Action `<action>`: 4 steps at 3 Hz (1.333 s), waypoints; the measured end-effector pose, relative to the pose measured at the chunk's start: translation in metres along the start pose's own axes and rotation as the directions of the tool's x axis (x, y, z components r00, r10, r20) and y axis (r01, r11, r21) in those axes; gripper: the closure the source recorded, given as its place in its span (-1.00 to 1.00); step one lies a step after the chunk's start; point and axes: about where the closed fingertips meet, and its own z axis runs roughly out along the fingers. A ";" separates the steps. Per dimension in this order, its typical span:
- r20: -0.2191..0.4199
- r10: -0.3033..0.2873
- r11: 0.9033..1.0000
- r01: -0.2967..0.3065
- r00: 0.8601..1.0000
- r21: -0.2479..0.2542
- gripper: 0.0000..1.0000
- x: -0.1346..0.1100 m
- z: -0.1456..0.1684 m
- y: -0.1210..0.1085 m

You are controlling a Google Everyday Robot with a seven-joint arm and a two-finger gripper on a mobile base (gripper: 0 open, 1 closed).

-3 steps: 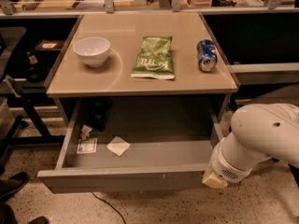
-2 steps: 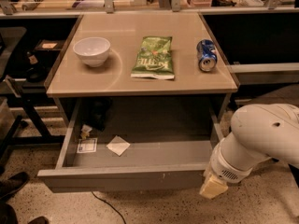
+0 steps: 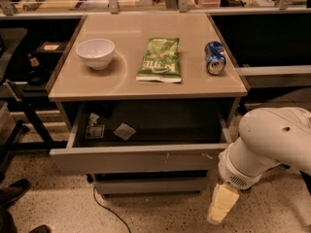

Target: Close top drawer

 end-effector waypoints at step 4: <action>-0.003 -0.010 1.000 0.010 1.000 0.011 0.76 -0.006 0.002 -0.005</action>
Offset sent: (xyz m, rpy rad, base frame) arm 0.0000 0.0000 0.0000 0.0000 0.0000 0.0000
